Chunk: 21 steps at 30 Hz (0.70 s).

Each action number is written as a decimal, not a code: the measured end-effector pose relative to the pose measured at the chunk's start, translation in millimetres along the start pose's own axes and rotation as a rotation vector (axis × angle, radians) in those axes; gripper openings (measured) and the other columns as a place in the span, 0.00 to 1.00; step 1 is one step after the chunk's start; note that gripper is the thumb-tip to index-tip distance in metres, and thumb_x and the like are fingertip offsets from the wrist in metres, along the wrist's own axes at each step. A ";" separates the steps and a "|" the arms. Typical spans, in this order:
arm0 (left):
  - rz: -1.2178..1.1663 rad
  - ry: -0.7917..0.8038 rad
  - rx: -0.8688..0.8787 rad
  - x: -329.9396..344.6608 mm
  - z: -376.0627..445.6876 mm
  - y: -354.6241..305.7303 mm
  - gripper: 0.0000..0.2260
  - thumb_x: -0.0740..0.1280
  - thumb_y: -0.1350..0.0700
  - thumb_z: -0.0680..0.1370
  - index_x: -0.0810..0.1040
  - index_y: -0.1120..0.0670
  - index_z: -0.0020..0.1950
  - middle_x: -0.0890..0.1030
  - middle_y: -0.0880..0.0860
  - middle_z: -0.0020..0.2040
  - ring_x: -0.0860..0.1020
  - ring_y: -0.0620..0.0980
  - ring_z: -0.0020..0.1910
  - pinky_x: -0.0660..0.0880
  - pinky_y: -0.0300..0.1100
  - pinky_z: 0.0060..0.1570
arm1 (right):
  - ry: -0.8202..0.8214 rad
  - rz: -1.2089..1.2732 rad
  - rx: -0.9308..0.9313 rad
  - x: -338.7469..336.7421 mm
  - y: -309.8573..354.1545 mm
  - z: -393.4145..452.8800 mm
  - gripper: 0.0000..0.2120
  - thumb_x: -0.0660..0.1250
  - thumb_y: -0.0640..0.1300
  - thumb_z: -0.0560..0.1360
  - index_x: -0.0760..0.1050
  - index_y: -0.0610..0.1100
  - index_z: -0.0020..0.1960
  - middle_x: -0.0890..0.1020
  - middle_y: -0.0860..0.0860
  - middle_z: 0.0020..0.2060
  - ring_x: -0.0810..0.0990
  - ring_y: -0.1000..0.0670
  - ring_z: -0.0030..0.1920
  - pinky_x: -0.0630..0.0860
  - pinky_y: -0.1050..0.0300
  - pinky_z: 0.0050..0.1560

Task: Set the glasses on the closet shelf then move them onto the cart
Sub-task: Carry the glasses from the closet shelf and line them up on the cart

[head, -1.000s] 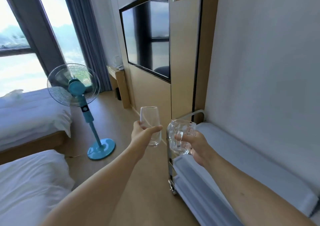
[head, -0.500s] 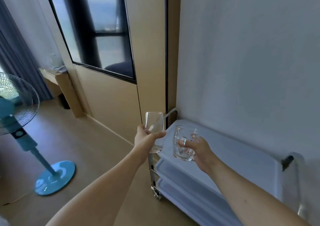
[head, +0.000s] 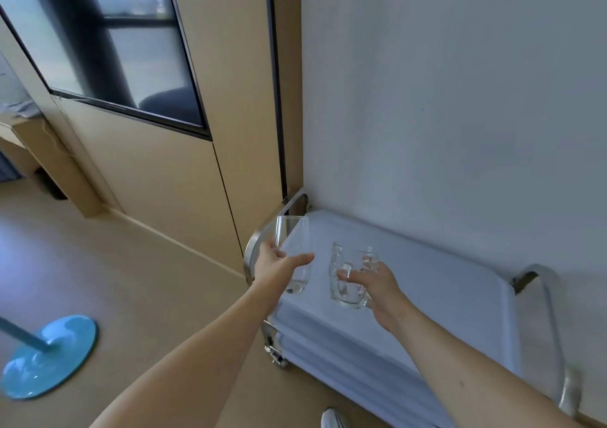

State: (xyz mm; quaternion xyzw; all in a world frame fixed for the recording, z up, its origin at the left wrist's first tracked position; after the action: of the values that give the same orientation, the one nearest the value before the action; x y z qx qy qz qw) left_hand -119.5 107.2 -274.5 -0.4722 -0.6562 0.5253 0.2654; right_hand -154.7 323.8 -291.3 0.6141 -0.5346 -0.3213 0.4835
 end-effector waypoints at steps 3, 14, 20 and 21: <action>0.022 -0.012 -0.017 12.6 34.8 3.5 0.42 0.84 0.44 0.61 0.68 0.52 0.68 0.74 0.50 0.50 0.77 0.51 0.52 0.78 0.54 0.58 | -0.013 -0.048 0.007 -7.4 -2.5 43.6 0.23 0.83 0.44 0.60 0.84 0.46 0.53 0.87 0.48 0.48 0.85 0.44 0.52 0.79 0.45 0.56; 0.062 -0.077 -0.175 60.6 161.1 12.9 0.35 0.84 0.51 0.65 0.68 0.49 0.66 0.76 0.48 0.59 0.76 0.47 0.57 0.72 0.47 0.53 | -0.086 -0.184 0.101 -35.5 -22.6 214.3 0.42 0.86 0.43 0.60 0.66 0.50 0.67 0.75 0.52 0.58 0.75 0.51 0.58 0.71 0.57 0.51; 0.146 -0.117 -0.158 75.4 203.7 31.9 0.33 0.84 0.54 0.64 0.69 0.48 0.63 0.76 0.45 0.59 0.75 0.46 0.59 0.74 0.43 0.50 | -0.068 -0.287 0.087 -36.6 -45.0 281.7 0.47 0.86 0.48 0.56 0.68 0.55 0.70 0.74 0.56 0.64 0.76 0.52 0.61 0.74 0.51 0.65; 0.158 -0.117 -0.161 77.7 209.5 35.9 0.33 0.84 0.54 0.64 0.69 0.47 0.62 0.76 0.45 0.59 0.75 0.44 0.59 0.74 0.43 0.51 | -0.055 -0.300 0.082 -35.6 -46.5 290.2 0.48 0.86 0.48 0.56 0.67 0.56 0.71 0.74 0.57 0.64 0.76 0.52 0.62 0.73 0.51 0.65</action>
State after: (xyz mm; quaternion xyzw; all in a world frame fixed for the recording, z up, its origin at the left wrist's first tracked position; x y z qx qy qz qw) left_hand -316.3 85.2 -384.2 -0.5110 -0.6713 0.5167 0.1456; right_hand -411.1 283.8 -433.8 0.6972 -0.4625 -0.3846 0.3900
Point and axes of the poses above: each hand's wrist, its own z-axis towards the middle knuckle, its own x-axis out of the palm, y = z × x, the point moved 4 cm from there along z, towards the middle knuckle
